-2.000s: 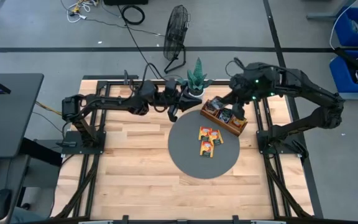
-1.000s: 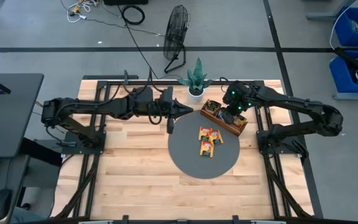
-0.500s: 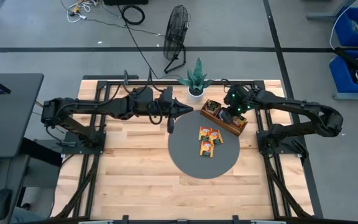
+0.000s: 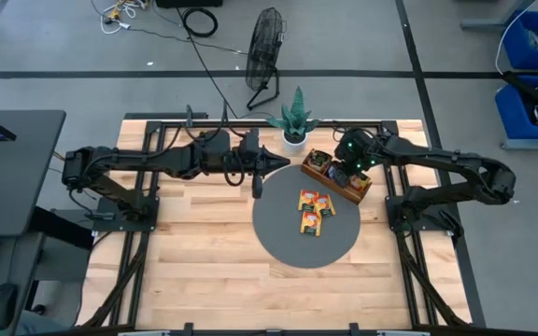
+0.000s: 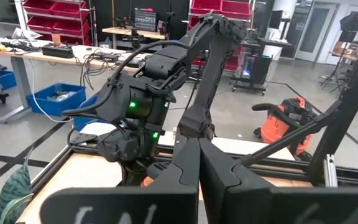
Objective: Pick & Place Tea
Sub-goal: Put the purple tea bag into the wooden organizer
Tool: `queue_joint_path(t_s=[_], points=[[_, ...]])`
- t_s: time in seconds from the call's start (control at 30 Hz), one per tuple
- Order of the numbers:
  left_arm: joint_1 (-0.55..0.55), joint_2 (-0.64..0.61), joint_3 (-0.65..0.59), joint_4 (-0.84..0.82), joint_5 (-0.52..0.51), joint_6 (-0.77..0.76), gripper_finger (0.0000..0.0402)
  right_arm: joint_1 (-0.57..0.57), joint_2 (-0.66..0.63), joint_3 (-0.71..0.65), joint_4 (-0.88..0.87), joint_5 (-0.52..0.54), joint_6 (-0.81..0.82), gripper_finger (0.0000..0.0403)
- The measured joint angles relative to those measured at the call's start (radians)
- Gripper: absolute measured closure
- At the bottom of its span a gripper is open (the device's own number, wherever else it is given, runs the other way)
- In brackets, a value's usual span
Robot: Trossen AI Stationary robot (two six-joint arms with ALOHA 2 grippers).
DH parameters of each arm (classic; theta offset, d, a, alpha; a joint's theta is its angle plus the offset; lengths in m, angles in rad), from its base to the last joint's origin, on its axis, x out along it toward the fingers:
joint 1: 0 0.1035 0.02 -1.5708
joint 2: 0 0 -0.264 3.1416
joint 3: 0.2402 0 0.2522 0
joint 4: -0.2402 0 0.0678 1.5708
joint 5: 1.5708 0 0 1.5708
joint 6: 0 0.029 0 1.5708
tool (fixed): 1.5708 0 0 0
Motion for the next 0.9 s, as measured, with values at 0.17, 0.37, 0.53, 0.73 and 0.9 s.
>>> queue_joint_path(t_s=[0.17,0.37,0.53,0.73,0.9], points=[[0.004,0.0,0.0,0.0,-0.003,0.0,0.0399,0.025,0.0,0.0,0.0,0.021,-0.02,0.0403],[0.01,0.0,0.0,-0.001,-0.003,0.0,0.0399,0.057,0.0,0.0,-0.004,0.076,-0.054,0.0403],[0.009,0.0,0.0,-0.008,-0.003,0.0,0.0399,0.083,0.0,0.0,-0.006,0.087,-0.082,0.0403],[0.01,0.0,0.0,-0.015,-0.003,0.015,0.0399,0.109,0.0,0.0,-0.01,0.061,-0.094,0.0403],[0.01,0.0,0.0,-0.015,-0.007,0.015,0.0399,0.111,0.0,0.0,-0.014,0.06,-0.093,0.0403]])
